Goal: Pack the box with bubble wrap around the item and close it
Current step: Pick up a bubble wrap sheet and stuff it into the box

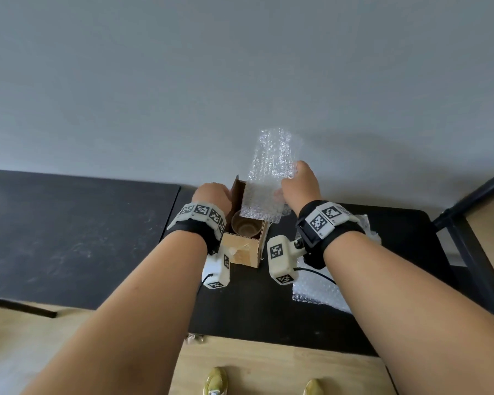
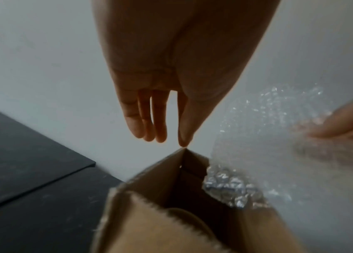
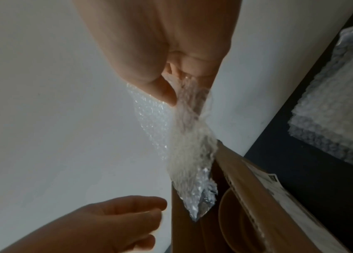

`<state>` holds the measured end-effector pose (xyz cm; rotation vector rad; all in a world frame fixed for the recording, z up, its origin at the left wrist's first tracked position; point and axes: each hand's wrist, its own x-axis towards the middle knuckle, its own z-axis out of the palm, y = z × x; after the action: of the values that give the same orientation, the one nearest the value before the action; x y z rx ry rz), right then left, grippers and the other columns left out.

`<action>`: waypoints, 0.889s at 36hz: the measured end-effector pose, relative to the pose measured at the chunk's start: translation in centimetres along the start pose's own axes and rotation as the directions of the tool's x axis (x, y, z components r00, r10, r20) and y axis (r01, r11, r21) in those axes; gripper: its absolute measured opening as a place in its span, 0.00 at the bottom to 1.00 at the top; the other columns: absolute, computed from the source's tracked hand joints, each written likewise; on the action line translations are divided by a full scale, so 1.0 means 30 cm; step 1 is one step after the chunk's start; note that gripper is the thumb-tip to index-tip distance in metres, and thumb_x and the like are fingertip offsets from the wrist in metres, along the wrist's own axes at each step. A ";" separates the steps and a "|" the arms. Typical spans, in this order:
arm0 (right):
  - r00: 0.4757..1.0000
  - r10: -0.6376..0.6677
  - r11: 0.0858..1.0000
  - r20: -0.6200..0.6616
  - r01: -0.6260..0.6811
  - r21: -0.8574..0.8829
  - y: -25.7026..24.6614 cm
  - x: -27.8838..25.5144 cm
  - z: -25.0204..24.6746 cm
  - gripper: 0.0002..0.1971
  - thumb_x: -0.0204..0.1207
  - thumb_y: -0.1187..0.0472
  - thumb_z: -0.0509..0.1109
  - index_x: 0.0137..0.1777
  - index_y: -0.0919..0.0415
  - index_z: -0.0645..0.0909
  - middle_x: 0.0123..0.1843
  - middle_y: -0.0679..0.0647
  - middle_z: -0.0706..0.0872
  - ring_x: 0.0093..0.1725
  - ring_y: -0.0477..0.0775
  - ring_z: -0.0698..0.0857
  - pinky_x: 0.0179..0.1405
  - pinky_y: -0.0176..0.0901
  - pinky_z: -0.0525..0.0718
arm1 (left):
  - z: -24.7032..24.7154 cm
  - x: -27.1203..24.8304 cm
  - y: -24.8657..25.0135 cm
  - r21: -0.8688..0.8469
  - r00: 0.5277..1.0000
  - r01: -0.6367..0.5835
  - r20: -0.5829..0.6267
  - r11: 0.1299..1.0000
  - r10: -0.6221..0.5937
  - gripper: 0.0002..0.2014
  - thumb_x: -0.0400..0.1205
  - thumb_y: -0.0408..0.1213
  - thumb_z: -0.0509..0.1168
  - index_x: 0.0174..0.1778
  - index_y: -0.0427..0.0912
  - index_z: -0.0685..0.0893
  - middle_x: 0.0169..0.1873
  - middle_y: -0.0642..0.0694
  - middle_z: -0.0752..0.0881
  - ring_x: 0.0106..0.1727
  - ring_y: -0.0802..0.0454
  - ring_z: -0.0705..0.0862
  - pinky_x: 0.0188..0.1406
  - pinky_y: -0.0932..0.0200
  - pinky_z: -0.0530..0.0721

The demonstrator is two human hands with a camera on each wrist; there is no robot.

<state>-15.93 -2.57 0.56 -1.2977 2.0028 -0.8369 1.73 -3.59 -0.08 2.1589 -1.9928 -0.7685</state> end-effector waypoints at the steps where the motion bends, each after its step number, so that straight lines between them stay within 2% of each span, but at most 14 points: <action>1: 1.000 0.004 1.000 0.011 -0.004 -0.004 -0.007 -0.005 0.015 0.15 0.80 0.70 0.56 0.49 0.46 0.67 0.40 0.40 0.65 0.32 0.46 0.70 0.21 0.32 0.62 | 0.002 -0.001 -0.014 0.027 0.999 -0.005 0.031 1.000 0.004 0.13 0.82 0.37 0.64 0.60 0.42 0.87 0.55 0.43 0.89 0.56 0.43 0.87 0.57 0.51 0.86; 4: 0.999 0.011 1.000 0.051 -0.011 0.005 -0.017 -0.011 0.076 0.17 0.79 0.71 0.55 0.61 0.49 0.66 0.41 0.43 0.68 0.44 0.53 0.74 0.24 0.34 0.64 | 0.021 0.011 -0.055 0.006 0.995 0.015 0.102 1.000 -0.016 0.25 0.81 0.35 0.68 0.75 0.41 0.75 0.69 0.42 0.81 0.68 0.42 0.81 0.66 0.51 0.80; 6: 0.997 0.008 1.000 0.080 -0.006 -0.028 -0.022 -0.022 0.111 0.19 0.79 0.71 0.56 0.66 0.53 0.68 0.43 0.48 0.71 0.45 0.55 0.75 0.27 0.37 0.68 | 0.038 0.024 -0.074 0.005 0.992 0.031 0.121 0.999 -0.032 0.27 0.82 0.34 0.66 0.79 0.42 0.70 0.73 0.42 0.78 0.70 0.43 0.79 0.67 0.51 0.79; 12: 0.988 0.068 0.976 0.136 -0.038 -0.213 -0.019 -0.058 0.191 0.15 0.77 0.73 0.55 0.63 0.64 0.70 0.44 0.57 0.78 0.45 0.60 0.80 0.31 0.42 0.73 | 0.035 0.026 -0.070 -0.018 0.983 0.031 0.179 0.999 -0.027 0.15 0.82 0.29 0.59 0.63 0.35 0.82 0.59 0.39 0.86 0.57 0.40 0.86 0.55 0.51 0.85; 14: 0.984 0.081 0.961 0.161 -0.034 -0.274 -0.022 -0.065 0.208 0.19 0.78 0.73 0.56 0.68 0.65 0.71 0.54 0.61 0.84 0.53 0.62 0.85 0.44 0.47 0.81 | 0.032 0.036 -0.072 -0.046 0.967 0.023 0.255 0.999 -0.010 0.12 0.80 0.28 0.60 0.54 0.31 0.86 0.52 0.36 0.89 0.52 0.40 0.89 0.52 0.51 0.87; 16: 0.979 0.087 0.935 0.186 -0.016 -0.354 -0.022 -0.068 0.218 0.22 0.78 0.73 0.57 0.73 0.66 0.69 0.61 0.64 0.84 0.59 0.63 0.85 0.54 0.50 0.83 | 0.033 0.045 -0.074 -0.061 0.939 0.031 0.343 0.998 -0.008 0.10 0.79 0.28 0.62 0.49 0.29 0.87 0.46 0.35 0.91 0.44 0.42 0.91 0.44 0.53 0.89; 17: 0.975 0.100 0.918 0.199 -0.013 -0.396 -0.022 -0.068 0.220 0.23 0.79 0.73 0.58 0.75 0.67 0.68 0.62 0.64 0.84 0.60 0.64 0.85 0.55 0.51 0.83 | 0.033 0.045 -0.075 -0.073 0.929 0.037 0.370 0.997 -0.007 0.08 0.79 0.28 0.63 0.48 0.29 0.87 0.45 0.35 0.91 0.42 0.43 0.91 0.41 0.53 0.89; 18: 0.970 0.119 0.900 0.210 -0.017 -0.435 -0.019 -0.066 0.225 0.23 0.79 0.72 0.58 0.75 0.68 0.68 0.62 0.65 0.85 0.60 0.64 0.85 0.55 0.50 0.82 | 0.036 0.043 -0.080 -0.090 0.925 0.023 0.379 0.996 0.012 0.09 0.80 0.29 0.65 0.52 0.31 0.87 0.48 0.35 0.91 0.43 0.42 0.91 0.43 0.53 0.89; 21: 0.961 0.172 0.848 0.216 -0.033 -0.529 -0.012 -0.064 0.236 0.16 0.82 0.70 0.59 0.67 0.72 0.76 0.59 0.65 0.87 0.58 0.62 0.86 0.57 0.49 0.80 | 0.038 0.036 -0.099 -0.099 0.926 -0.022 0.373 0.995 0.058 0.15 0.78 0.34 0.71 0.61 0.41 0.87 0.54 0.41 0.86 0.57 0.42 0.85 0.56 0.52 0.86; 22: 0.962 0.178 0.835 0.207 -0.037 -0.549 -0.007 -0.063 0.243 0.17 0.82 0.69 0.59 0.68 0.73 0.76 0.59 0.65 0.87 0.58 0.62 0.86 0.60 0.49 0.80 | 0.046 0.040 -0.108 -0.133 0.925 -0.021 0.373 0.991 0.070 0.14 0.78 0.35 0.70 0.60 0.40 0.88 0.51 0.42 0.87 0.54 0.43 0.86 0.54 0.52 0.87; 24: 0.960 0.188 0.814 0.206 -0.035 -0.580 -0.004 -0.063 0.252 0.16 0.83 0.68 0.59 0.68 0.73 0.76 0.61 0.65 0.86 0.61 0.63 0.85 0.64 0.50 0.78 | 0.046 0.045 -0.103 -0.209 0.918 0.021 0.392 0.978 0.064 0.09 0.82 0.36 0.65 0.51 0.33 0.85 0.38 0.42 0.87 0.38 0.45 0.88 0.40 0.54 0.89; 26: 0.955 0.205 0.784 0.216 -0.028 -0.621 -0.004 -0.056 0.258 0.14 0.84 0.69 0.58 0.64 0.71 0.79 0.60 0.64 0.86 0.60 0.62 0.85 0.63 0.48 0.78 | 0.059 0.068 -0.104 -0.235 0.932 0.038 0.359 0.971 0.051 0.12 0.84 0.40 0.61 0.46 0.34 0.82 0.29 0.44 0.87 0.30 0.46 0.87 0.34 0.55 0.89; 29: 0.961 0.189 0.766 0.201 -0.016 -0.643 -0.004 -0.031 0.267 0.13 0.82 0.69 0.60 0.65 0.68 0.79 0.61 0.63 0.86 0.59 0.63 0.86 0.55 0.49 0.82 | 0.054 0.076 -0.106 -0.291 0.950 0.000 0.299 0.957 0.091 0.14 0.85 0.45 0.60 0.50 0.35 0.82 0.33 0.42 0.91 0.36 0.40 0.92 0.46 0.49 0.91; 32: 0.981 0.126 0.772 0.149 -0.003 -0.636 0.000 -0.011 0.272 0.15 0.80 0.69 0.65 0.66 0.65 0.76 0.65 0.62 0.83 0.59 0.62 0.86 0.52 0.51 0.84 | 0.047 0.079 -0.100 -0.347 0.962 0.021 0.262 0.938 0.075 0.11 0.83 0.40 0.62 0.51 0.35 0.82 0.35 0.41 0.92 0.38 0.42 0.93 0.48 0.48 0.91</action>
<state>-9.59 -3.73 -4.45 -1.5744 2.2450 0.0379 3.87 -5.11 -3.19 1.9006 -1.8184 -1.3623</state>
